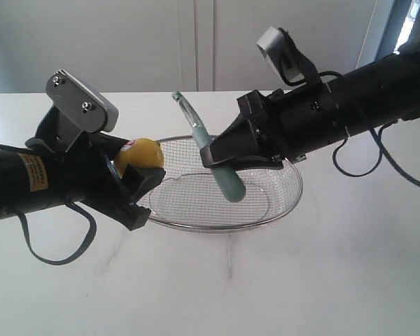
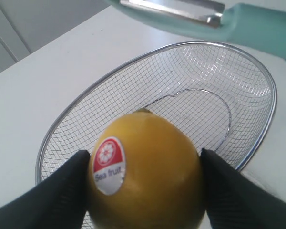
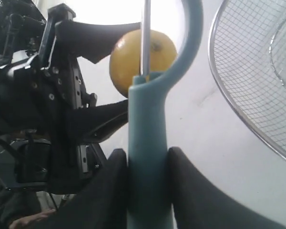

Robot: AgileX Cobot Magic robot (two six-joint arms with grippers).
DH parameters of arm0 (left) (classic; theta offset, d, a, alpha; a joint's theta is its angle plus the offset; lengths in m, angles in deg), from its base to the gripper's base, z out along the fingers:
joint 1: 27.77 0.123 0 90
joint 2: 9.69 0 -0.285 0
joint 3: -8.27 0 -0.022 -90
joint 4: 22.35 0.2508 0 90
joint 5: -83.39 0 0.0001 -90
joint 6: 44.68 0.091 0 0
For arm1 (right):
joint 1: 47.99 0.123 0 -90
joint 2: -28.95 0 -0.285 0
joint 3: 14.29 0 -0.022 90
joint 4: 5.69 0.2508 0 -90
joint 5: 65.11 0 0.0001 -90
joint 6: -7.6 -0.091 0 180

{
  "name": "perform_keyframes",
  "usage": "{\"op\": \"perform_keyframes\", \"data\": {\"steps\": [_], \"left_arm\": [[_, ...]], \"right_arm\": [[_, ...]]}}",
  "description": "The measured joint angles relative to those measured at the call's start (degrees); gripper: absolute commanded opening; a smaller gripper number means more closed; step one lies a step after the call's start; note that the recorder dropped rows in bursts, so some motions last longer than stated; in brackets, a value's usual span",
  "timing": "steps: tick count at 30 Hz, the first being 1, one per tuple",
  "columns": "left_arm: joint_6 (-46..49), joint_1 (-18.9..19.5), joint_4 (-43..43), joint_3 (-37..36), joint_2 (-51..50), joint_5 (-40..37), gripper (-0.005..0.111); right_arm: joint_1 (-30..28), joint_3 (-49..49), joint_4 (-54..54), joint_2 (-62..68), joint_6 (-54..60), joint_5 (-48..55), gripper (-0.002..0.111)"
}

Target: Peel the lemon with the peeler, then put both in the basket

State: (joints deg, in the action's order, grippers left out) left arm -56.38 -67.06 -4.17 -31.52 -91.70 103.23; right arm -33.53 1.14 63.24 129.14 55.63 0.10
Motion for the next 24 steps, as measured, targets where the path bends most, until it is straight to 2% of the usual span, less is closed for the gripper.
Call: {"op": "perform_keyframes", "data": {"steps": [3,7,12,24], "left_arm": [[0.0,0.0,0.0,0.0,0.0,0.0,0.000],[0.0,0.0,0.0,0.0,0.0,0.5,0.000],[0.0,0.0,0.0,0.0,0.0,1.4,0.000],[0.0,0.0,0.0,0.0,0.0,1.6,0.000]], "right_arm": [[-0.8,0.0,-5.2,-0.8,-0.5,-2.2,0.000],[-0.8,0.9,-12.8,-0.7,-5.7,-10.1,0.000],[-0.3,2.3,-13.0,2.1,-7.0,-11.1,0.000],[6.7,2.3,-9.5,8.7,-6.9,-9.9,0.000]]}}
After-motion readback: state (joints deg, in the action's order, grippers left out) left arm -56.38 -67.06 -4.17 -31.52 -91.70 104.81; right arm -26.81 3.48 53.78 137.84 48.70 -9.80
